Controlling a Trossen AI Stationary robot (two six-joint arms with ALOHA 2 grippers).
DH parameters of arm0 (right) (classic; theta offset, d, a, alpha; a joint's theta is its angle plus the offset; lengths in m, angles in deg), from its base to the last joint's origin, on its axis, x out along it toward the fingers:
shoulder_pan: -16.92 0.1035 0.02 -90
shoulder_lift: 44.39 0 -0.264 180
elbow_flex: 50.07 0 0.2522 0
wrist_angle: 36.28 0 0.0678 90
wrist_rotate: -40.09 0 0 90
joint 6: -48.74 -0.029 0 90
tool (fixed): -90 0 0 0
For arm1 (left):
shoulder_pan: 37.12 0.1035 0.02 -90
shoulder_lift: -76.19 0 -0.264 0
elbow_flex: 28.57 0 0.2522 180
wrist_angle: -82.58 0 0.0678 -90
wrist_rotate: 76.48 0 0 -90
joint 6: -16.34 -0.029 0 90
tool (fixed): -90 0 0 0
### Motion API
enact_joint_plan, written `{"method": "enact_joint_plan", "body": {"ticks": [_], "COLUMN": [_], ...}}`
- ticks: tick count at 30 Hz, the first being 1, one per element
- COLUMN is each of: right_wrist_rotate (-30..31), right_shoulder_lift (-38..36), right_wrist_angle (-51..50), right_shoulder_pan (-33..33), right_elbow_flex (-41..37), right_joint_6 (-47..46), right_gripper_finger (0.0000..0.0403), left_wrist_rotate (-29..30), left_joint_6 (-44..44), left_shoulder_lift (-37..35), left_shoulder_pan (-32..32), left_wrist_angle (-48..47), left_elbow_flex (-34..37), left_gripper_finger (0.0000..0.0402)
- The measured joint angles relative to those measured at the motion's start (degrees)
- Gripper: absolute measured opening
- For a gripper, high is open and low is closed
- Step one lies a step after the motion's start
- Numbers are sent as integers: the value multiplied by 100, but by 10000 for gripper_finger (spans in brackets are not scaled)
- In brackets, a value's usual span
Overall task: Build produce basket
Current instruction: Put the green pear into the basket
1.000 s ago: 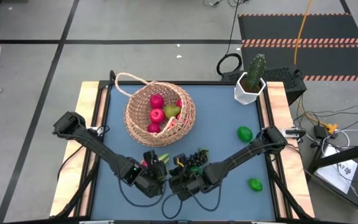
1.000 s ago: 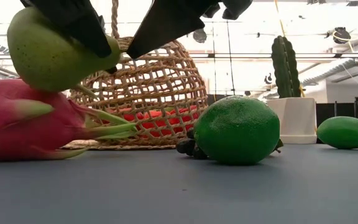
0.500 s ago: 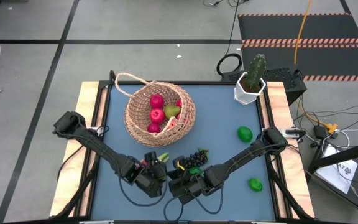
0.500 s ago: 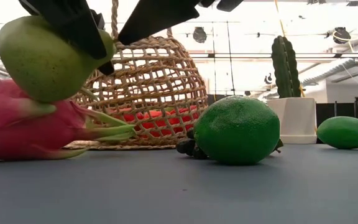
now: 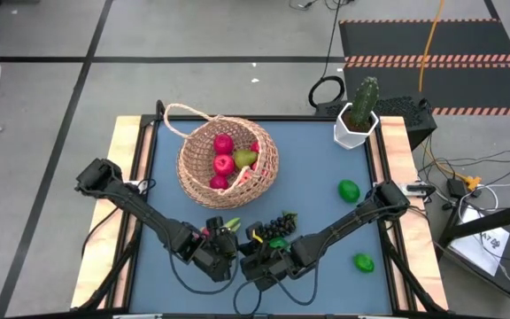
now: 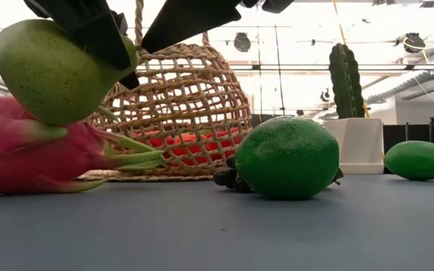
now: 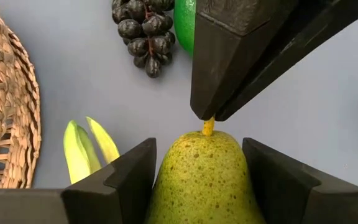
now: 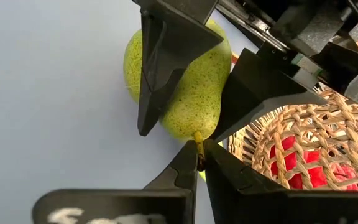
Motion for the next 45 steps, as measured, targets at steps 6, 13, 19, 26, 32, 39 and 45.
{"method": "enact_joint_plan", "body": {"ticks": [6, 13, 19, 26, 32, 39, 45], "right_wrist_rotate": [0, -2, -2, -2, -234, -267, -186], "right_shoulder_lift": [0, 0, 0, 0, 0, -125, -410], "right_wrist_angle": [0, 0, 1, -2, -19, 145, 43], "right_shoulder_pan": [0, 0, 0, 0, 0, 37, 75], "right_elbow_flex": [0, 0, 0, 0, 0, 2, 0], "right_joint_6": [-1, 0, 0, -2, 129, -209, -197], "right_gripper_finger": [13, 13, 13, 13, 27, 159, 255], "left_wrist_rotate": [-14, -19, -22, -25, -70, -44, -28], "left_joint_6": [-2, -27, -46, -46, -59, -89, -184], "left_shoulder_lift": [0, 0, 0, -2, -2, -2, -2], "left_shoulder_pan": [0, 0, 0, 0, -2, 0, -2], "left_wrist_angle": [-3, -4, -4, -4, -1, -3, 53], "left_elbow_flex": [0, 0, 0, 0, 0, 4, 4], "left_gripper_finger": [234, 234, 234, 234, 234, 234, 234]}}
